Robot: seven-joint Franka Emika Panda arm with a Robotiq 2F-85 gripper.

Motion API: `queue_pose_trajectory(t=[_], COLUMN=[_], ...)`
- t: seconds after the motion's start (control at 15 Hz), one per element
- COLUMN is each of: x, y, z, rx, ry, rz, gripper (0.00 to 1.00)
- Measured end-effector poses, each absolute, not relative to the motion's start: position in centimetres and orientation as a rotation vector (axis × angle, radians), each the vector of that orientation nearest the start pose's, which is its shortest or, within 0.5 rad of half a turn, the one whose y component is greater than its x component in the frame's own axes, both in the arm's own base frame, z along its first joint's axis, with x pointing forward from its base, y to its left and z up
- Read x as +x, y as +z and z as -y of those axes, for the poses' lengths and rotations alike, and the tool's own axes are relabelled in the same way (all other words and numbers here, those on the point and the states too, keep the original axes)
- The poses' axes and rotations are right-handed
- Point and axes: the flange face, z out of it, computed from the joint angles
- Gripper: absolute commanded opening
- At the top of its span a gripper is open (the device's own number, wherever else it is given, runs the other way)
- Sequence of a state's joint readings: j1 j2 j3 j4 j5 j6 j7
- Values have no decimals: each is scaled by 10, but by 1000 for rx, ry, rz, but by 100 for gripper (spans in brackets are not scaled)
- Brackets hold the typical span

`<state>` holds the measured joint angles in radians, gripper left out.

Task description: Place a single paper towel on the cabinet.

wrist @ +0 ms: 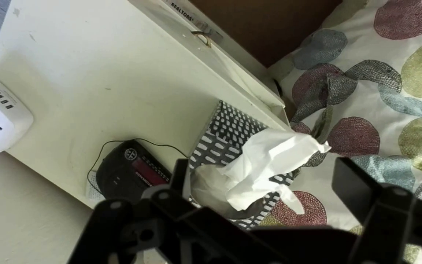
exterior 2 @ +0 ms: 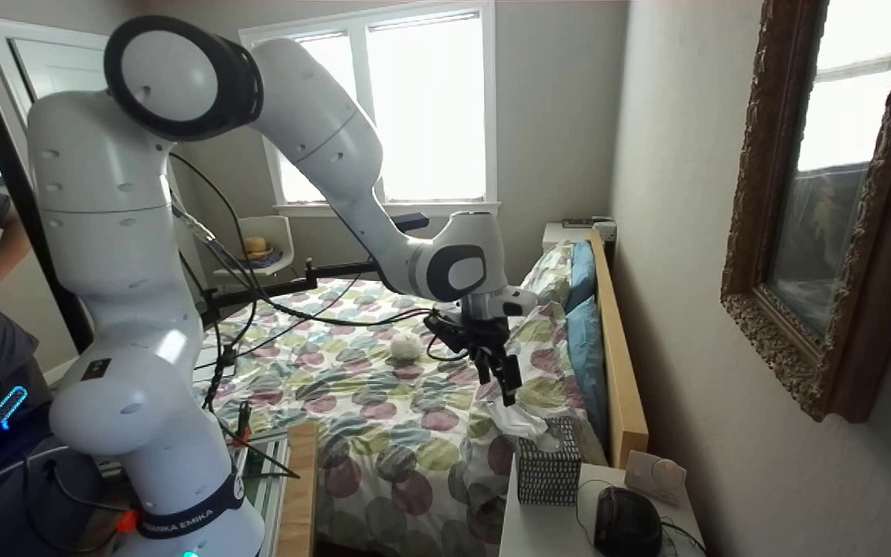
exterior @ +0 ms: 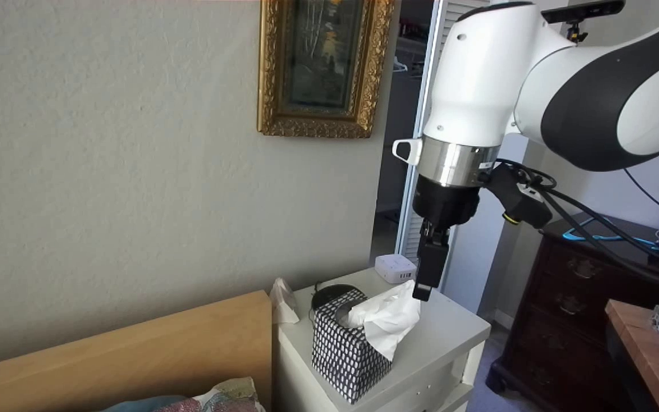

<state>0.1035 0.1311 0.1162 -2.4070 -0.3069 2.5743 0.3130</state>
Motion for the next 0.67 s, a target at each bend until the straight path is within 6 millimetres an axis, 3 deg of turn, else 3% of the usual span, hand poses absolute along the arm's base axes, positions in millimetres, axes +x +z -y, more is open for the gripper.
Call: queue_pose_trajectory(t=[0.13, 0.2, 0.67], x=[490, 492, 509], y=[254, 250, 233], z=[-123, -126, -127], rx=[-3264, -3263, -3267], ry=[-108, -101, -75], rz=[289, 298, 300], gripper=[100, 80, 30])
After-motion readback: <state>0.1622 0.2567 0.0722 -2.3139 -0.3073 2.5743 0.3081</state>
